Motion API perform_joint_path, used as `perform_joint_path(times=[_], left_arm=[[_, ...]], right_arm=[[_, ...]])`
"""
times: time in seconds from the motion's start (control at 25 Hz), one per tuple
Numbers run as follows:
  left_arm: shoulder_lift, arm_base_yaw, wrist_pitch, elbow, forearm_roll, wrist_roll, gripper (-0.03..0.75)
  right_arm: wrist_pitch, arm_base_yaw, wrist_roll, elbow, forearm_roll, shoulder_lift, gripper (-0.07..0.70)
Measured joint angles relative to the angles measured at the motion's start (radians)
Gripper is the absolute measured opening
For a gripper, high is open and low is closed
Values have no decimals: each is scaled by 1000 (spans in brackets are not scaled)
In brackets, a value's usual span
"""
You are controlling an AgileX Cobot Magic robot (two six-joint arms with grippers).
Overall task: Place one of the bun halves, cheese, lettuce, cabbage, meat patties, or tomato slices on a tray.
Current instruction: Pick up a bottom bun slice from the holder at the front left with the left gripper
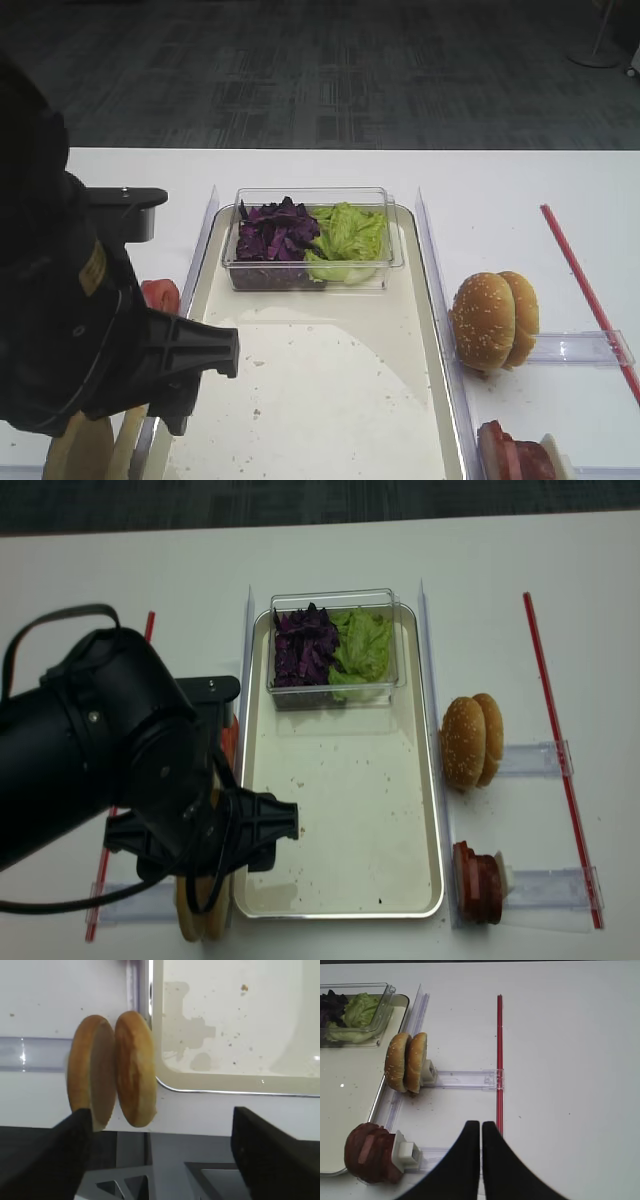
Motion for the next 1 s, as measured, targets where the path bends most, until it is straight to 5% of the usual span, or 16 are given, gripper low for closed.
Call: perform_joint_path(times=[0.76, 1.0], left_arm=[[117, 22, -75, -2, -8, 49, 524], [117, 48, -134, 57, -34, 67, 524]], right_arm=[[0, 0, 0, 0, 0, 0, 483], [0, 0, 0, 0, 0, 0, 483]])
